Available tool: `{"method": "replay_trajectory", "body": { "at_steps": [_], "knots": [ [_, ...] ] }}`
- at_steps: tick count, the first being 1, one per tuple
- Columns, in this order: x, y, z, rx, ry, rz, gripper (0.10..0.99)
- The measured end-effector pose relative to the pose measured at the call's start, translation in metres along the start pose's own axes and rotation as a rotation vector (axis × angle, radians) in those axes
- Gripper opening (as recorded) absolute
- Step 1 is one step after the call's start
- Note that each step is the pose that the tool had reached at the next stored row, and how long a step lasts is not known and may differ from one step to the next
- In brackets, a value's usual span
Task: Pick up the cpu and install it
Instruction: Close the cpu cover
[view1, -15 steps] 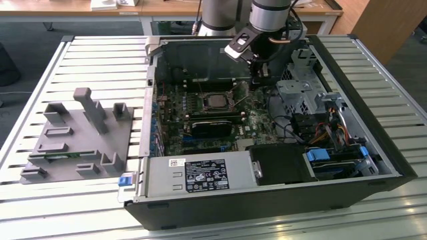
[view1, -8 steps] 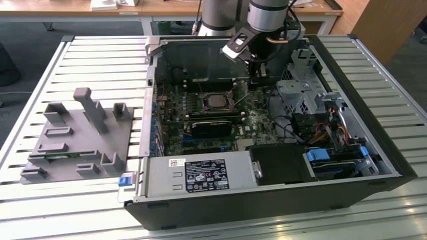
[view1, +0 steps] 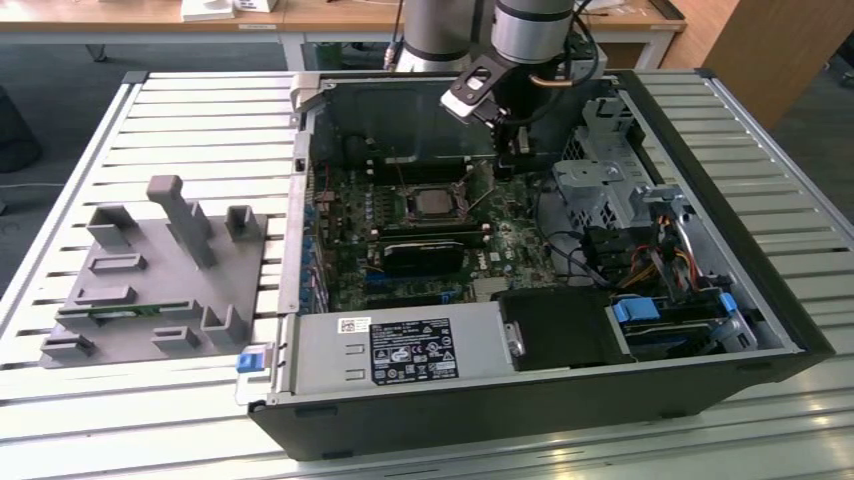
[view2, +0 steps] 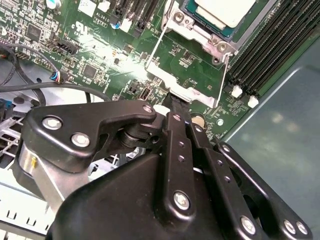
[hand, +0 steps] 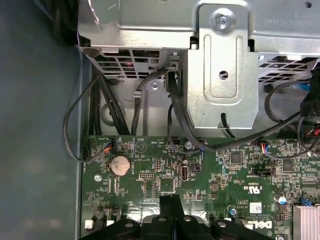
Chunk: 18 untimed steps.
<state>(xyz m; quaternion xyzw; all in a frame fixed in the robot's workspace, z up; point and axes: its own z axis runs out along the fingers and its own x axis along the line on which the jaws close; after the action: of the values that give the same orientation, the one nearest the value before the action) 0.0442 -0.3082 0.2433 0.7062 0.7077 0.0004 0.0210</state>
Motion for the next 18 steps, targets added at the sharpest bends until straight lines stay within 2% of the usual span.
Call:
{"method": "replay_trajectory", "body": {
  "at_steps": [18],
  "knots": [
    [0.0, -0.0047, -0.0001, 0.0, 0.0001, 0.0, 0.106]
  ]
}}
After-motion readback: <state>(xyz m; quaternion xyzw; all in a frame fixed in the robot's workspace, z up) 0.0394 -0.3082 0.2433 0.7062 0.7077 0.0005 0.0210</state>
